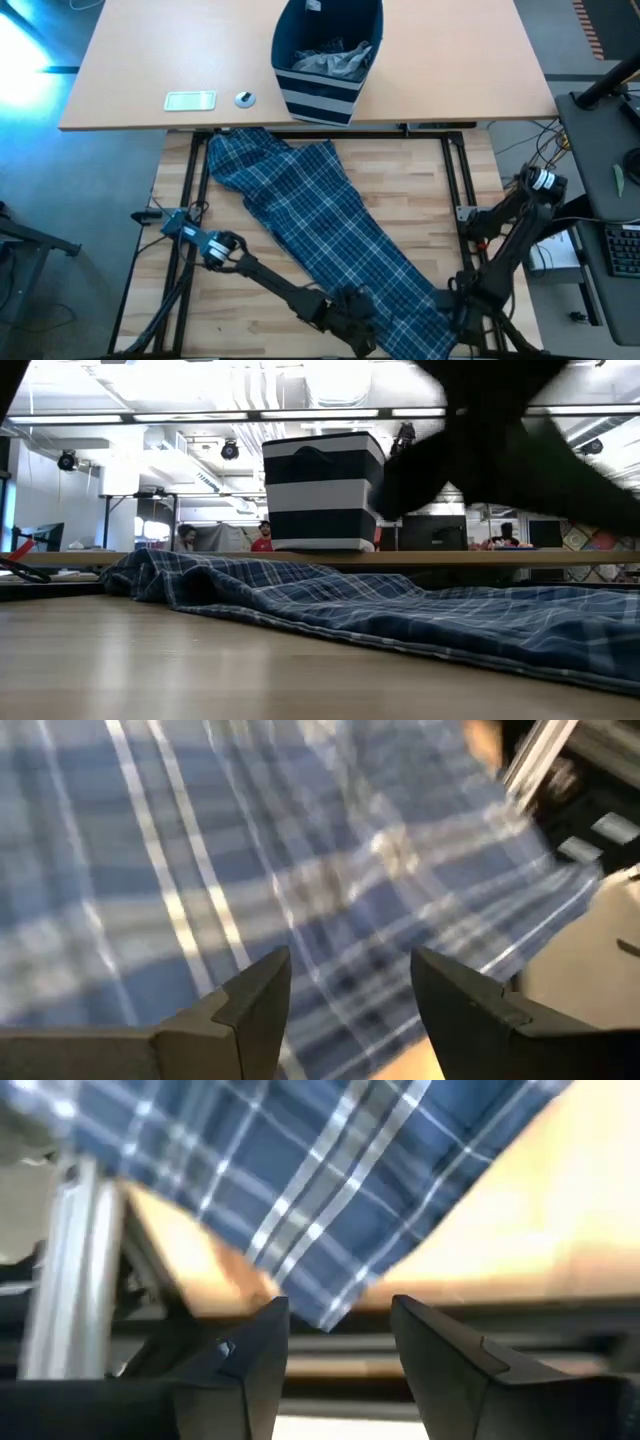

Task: Fold Laundry from Bin
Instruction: Fold the blue patterned pants

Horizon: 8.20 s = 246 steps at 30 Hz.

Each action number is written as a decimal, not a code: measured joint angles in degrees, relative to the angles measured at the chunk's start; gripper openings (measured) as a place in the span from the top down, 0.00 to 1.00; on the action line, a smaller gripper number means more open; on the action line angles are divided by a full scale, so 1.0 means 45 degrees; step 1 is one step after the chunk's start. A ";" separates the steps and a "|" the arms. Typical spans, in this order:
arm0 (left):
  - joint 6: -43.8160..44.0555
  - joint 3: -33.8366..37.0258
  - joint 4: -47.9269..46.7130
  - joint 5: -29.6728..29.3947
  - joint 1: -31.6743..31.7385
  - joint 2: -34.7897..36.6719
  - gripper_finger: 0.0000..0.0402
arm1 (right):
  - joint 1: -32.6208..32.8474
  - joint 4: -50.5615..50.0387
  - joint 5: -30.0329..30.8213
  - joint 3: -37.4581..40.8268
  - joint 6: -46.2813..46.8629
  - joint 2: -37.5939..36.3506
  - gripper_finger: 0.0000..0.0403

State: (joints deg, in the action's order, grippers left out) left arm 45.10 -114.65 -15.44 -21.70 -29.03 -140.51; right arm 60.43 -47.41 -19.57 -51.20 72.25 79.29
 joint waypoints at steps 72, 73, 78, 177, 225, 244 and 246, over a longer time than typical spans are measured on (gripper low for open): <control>0.7183 1.5626 0.1078 -0.1950 0.2181 1.3223 0.54 | -0.3751 -0.1392 0.5747 -0.4974 -0.2928 0.2347 0.77; 0.7238 1.5625 0.0812 -0.1747 0.2537 1.3278 0.55 | -0.4031 -0.1386 0.5818 -0.4589 -0.3081 0.2038 0.77; 0.7951 1.5625 -0.0824 -0.1567 0.4408 1.3789 0.56 | -0.5702 -0.0343 0.5759 -0.2747 -0.4389 0.0768 0.77; 0.9131 1.6441 -0.5986 -0.3361 0.7296 1.3434 0.22 | -0.7036 0.4341 0.4330 -0.1489 -0.3251 0.4228 0.54; 0.8444 1.2897 -0.7914 0.0058 0.2262 0.9356 0.22 | -0.5955 0.1909 0.2626 -0.1340 0.0093 0.2525 0.54; 0.9057 1.2944 -0.5968 0.0391 0.2001 0.8681 0.22 | -1.2935 0.5028 0.5035 -0.1895 -0.7874 0.3505 0.88; 0.8904 1.2944 -0.6269 0.0440 0.1894 0.8714 0.22 | -1.3340 0.4789 0.4779 -0.1864 -0.7868 0.4145 0.95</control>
State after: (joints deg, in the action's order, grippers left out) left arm 85.17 -56.40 -43.64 -19.72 -20.51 -101.30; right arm 0.40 -25.86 1.94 -59.59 36.85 97.94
